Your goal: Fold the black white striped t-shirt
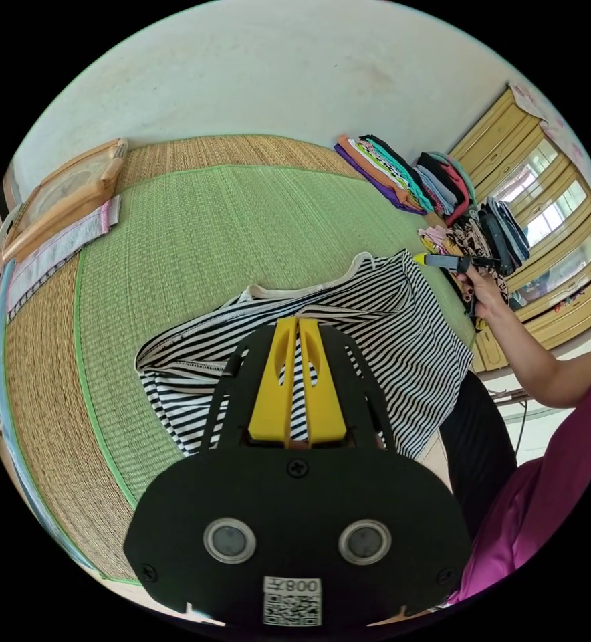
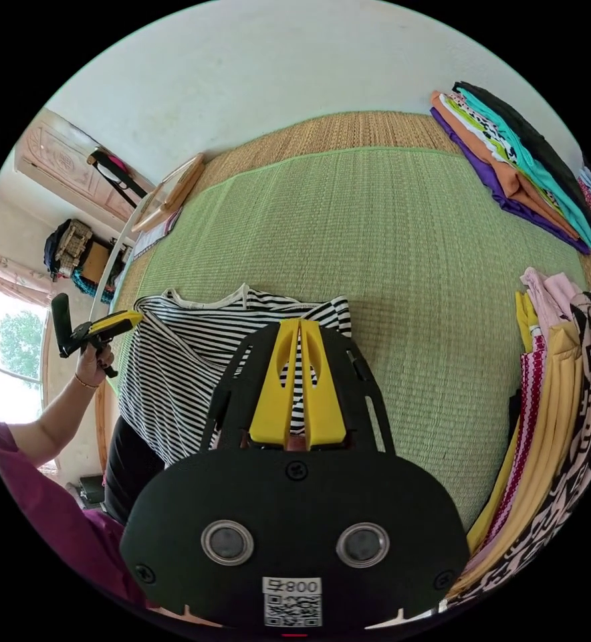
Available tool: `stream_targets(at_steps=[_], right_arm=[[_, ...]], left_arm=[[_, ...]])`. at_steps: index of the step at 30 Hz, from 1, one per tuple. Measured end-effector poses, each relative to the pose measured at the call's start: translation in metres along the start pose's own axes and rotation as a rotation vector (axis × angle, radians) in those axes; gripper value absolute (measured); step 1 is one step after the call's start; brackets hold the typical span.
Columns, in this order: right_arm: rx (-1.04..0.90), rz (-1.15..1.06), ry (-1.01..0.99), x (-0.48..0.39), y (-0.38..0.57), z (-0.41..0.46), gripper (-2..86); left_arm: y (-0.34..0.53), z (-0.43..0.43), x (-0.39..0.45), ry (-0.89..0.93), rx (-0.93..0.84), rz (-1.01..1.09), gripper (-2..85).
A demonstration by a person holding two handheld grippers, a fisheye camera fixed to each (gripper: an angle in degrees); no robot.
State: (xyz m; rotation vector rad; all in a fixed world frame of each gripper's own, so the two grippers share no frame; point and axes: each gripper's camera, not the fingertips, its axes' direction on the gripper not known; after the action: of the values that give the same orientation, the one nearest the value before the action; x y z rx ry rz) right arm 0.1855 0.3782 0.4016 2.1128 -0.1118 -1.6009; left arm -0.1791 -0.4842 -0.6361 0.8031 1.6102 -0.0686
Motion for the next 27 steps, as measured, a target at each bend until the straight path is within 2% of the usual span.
stream_targets(at_steps=[6,11,18,23,27], right_arm=[[-0.082,-0.037,0.102,-0.001,-0.002,0.026,1.3],[-0.064,-0.028,0.081,0.009,0.000,0.020,0.3],[0.082,0.027,0.036,0.032,0.005,-0.028,0.2],[0.006,0.054,0.002,0.051,-0.009,-0.005,0.3],[-0.007,0.072,-0.020,0.060,-0.007,0.002,0.5]], left_arm=[[0.002,0.003,-0.007,0.017,-0.024,-0.027,0.4],[0.000,-0.010,-0.013,0.028,-0.004,-0.044,0.3],[-0.018,-0.033,-0.022,0.038,0.053,-0.054,0.4],[-0.037,-0.017,-0.035,0.010,-0.001,-0.076,0.8],[-0.029,-0.039,-0.054,0.014,0.053,-0.150,1.9]])
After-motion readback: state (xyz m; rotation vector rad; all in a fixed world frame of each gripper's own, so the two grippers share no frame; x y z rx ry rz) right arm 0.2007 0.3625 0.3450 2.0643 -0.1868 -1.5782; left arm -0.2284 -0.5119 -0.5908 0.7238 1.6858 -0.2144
